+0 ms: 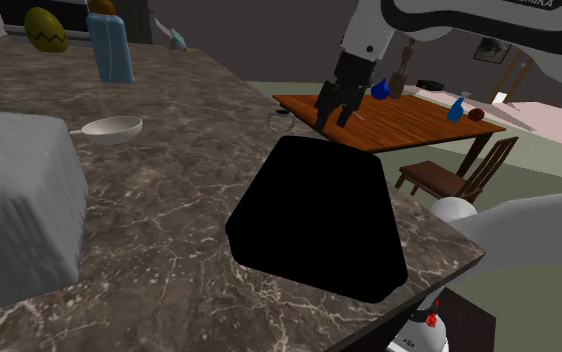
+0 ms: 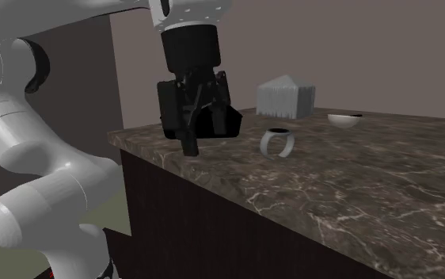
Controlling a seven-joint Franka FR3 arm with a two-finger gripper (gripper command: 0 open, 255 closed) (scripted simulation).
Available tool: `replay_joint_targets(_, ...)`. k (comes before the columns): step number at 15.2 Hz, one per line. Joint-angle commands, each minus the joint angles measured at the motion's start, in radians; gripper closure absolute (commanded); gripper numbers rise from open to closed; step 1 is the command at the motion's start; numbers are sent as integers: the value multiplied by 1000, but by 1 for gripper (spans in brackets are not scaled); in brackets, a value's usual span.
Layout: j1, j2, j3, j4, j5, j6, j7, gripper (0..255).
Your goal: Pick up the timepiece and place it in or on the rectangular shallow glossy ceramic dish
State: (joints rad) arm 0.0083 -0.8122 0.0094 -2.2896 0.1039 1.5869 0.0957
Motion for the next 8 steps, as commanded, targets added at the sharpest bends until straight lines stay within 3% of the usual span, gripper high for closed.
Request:
replay_joint_targets(1,0,0,0,0,0,0,0,0)
replay_joint_targets(8,-47,314,153,346,-6,-100,280,0)
